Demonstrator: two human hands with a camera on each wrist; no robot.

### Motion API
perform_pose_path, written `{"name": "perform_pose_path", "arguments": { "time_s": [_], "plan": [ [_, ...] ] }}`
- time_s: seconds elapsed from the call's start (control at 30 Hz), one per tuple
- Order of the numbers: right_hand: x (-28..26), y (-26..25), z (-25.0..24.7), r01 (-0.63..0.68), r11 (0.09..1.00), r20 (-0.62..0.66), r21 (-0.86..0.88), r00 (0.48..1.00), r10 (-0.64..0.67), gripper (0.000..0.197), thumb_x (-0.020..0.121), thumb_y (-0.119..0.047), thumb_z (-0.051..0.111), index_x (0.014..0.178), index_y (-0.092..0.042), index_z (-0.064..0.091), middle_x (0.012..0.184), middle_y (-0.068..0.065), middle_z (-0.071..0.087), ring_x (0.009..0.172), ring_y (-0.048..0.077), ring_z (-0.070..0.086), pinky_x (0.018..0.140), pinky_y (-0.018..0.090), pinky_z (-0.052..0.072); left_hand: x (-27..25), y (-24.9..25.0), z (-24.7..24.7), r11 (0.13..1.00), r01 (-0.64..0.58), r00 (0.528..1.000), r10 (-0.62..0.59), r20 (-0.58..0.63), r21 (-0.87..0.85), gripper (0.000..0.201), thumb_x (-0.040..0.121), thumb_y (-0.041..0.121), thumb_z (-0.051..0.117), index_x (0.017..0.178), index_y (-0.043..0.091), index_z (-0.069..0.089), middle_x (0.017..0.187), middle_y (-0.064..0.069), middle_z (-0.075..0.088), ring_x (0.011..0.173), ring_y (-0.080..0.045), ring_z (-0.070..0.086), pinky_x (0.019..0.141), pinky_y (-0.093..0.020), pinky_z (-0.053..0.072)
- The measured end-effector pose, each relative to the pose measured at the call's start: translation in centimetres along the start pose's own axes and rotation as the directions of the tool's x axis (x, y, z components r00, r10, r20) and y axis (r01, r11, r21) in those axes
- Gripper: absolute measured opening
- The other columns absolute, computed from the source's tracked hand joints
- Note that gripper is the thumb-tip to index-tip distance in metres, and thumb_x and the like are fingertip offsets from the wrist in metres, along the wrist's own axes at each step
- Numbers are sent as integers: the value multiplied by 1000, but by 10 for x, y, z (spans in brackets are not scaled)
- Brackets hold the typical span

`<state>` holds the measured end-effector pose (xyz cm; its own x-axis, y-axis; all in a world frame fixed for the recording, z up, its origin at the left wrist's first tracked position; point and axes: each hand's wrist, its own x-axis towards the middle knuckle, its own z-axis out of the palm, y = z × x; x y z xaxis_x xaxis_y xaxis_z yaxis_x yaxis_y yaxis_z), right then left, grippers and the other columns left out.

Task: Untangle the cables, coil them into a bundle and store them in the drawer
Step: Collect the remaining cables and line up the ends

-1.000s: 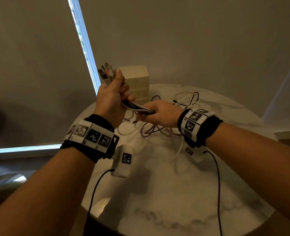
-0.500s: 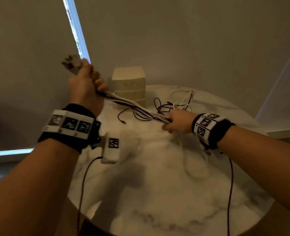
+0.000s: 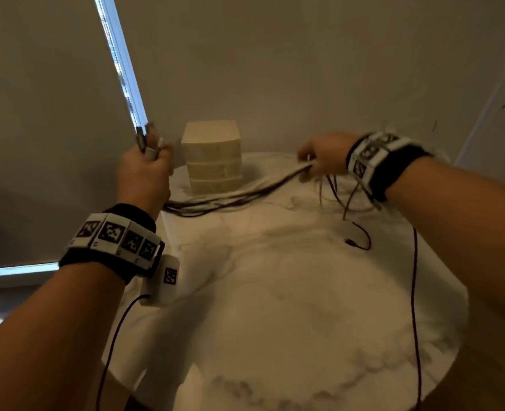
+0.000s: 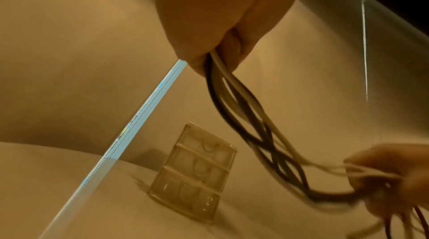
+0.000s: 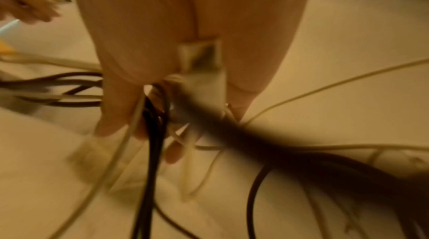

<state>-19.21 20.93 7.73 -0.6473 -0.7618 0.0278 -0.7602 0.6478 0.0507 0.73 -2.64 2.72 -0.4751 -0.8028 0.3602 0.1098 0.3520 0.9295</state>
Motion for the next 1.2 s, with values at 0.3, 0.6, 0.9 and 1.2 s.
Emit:
{"name": "perform_pose_path", "arguments": {
  "time_s": [0.3,0.6,0.9,1.2],
  "plan": [
    [-19,-22,34,153,911,-63,382,988,-139,24,95,-39,58,84,-20,68,71,-1,60,65,16,53,61,31,40,-24,17,33,935,-296,844,159,512,198,18,82,51,78,86,35,71,78,11,73,69,4,62,76,-37,53],
    [-33,-41,4,211,746,-149,632,977,-150,19,94,-22,60,77,-24,65,58,-6,54,46,2,50,47,14,42,-48,12,70,939,-324,802,209,560,114,42,80,34,84,116,22,68,107,5,75,99,-16,71,92,-47,57],
    [-18,-25,29,62,848,-10,526,998,-67,46,81,-58,70,108,-22,60,92,-5,65,87,16,62,76,31,49,-23,17,51,963,-265,933,244,265,47,14,89,20,61,102,15,60,88,4,63,79,-9,59,76,-32,52],
    [-1,-5,-20,-54,992,-582,115,806,112,47,78,-76,55,89,-31,59,90,-12,55,94,15,48,96,49,27,-10,-1,37,951,-194,980,175,99,239,9,97,18,56,104,17,51,79,10,50,65,-4,46,53,-15,36]
  ]
}}
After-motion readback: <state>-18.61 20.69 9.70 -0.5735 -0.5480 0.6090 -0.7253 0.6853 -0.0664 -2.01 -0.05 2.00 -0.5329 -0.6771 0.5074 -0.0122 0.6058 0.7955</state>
